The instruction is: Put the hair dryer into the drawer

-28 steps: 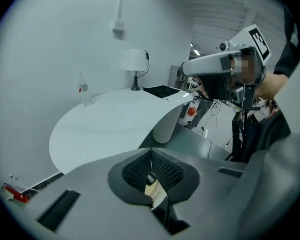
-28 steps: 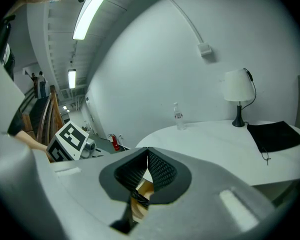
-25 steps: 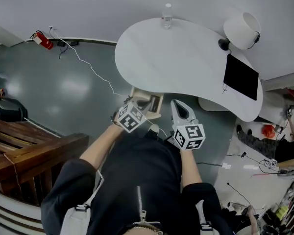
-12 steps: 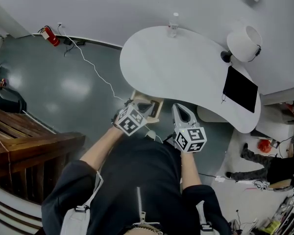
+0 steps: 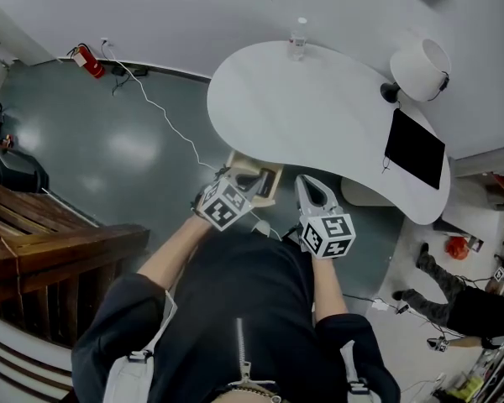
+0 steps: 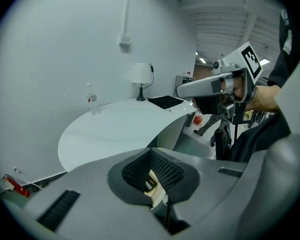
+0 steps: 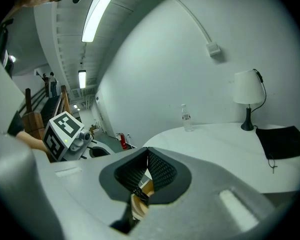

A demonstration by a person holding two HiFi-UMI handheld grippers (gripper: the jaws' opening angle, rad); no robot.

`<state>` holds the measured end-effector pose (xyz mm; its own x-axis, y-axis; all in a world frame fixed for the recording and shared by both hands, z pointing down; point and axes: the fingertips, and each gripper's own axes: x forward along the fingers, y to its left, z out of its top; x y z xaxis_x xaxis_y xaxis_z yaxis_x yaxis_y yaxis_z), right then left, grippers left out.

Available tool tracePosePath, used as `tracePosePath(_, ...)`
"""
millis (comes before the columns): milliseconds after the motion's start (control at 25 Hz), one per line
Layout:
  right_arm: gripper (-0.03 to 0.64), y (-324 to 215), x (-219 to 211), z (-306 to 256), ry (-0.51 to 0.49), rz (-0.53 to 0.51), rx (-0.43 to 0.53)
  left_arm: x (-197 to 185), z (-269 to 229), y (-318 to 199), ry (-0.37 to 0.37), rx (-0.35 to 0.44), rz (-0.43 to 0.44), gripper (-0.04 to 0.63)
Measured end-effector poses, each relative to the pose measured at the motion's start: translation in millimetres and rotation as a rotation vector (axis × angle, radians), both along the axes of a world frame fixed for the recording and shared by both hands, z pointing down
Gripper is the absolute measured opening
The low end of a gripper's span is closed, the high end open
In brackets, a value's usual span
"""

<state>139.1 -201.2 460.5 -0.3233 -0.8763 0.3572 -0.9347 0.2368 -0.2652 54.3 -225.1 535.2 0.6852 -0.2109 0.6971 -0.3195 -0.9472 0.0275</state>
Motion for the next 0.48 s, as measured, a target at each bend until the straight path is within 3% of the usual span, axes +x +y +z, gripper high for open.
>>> tracePosePath(480,0.003,-0.2,-0.6,-0.4,-0.01,-0.017,-0.001,-0.1,8.9,9.1,-0.037,-0.015,0.009,0.015)
